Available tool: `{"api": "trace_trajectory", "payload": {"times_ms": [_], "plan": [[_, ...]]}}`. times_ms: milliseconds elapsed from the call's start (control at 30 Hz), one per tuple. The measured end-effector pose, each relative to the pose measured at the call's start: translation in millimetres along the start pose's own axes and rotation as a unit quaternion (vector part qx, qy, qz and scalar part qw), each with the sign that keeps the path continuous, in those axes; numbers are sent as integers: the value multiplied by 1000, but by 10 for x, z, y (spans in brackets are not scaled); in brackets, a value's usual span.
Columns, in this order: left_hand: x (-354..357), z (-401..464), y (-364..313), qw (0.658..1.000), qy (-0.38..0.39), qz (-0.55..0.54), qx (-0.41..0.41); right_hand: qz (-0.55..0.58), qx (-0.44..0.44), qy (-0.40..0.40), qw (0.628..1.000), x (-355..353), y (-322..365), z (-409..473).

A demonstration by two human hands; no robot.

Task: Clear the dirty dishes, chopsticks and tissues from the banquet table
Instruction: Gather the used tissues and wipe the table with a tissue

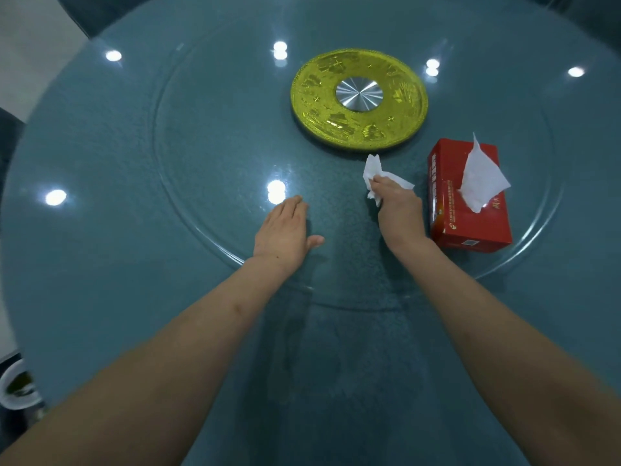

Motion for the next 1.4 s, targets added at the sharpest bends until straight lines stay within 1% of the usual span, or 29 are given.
{"api": "trace_trajectory", "payload": {"times_ms": [100,167,333,567,633,767,833,900,967,1000,1133,1200,1267,1333,1400], "plan": [[10,-9,2,1000,6,19,0,27,23,-5,999,-19,44,-298],[1,-4,-1,999,13,37,4,24,30,-3,999,11,82,-460],[-71,-30,-90,997,37,62,-2,-20,-23,10,999,-28,150,-789],[-37,-400,-235,992,10,122,16,-60,-73,52,994,-107,204,-1281],[-45,-561,-238,991,24,129,17,-66,-79,76,992,-176,271,-1397],[-94,-865,-226,990,99,104,6,-96,-67,138,983,-353,429,-1558],[-148,-1039,-212,988,131,84,-14,-92,-65,177,978,-394,478,-1646],[-211,-1239,-200,987,142,63,-44,-70,-40,226,971,-427,501,-1782],[-293,-1449,-195,987,139,42,-72,-75,-44,252,964,-498,568,-1971],[-315,-1550,-195,986,138,28,-86,-67,-47,252,964,-524,588,-2071],[-461,-1976,-80,984,123,-8,-129,30,-30,170,985,-570,634,-2351],[-558,-2186,57,983,106,-15,-151,60,-9,150,987,-603,740,-2390],[-701,-2402,244,981,81,-14,-175,76,1,153,985,-616,887,-2404],[-819,-2585,436,979,59,-15,-193,76,-20,152,985,-609,1052,-2433],[-915,-2759,592,975,42,-21,-218,81,-60,126,987,-596,1220,-2468]]}}
Point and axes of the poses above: each hand's wrist, its own z-axis towards the middle knuckle, its own x-axis out of the palm, y = z × x, the point moved 3 cm from there along z, towards the middle knuckle, and after that the axes turned 2 degrees about x, right-handed, at the moved point
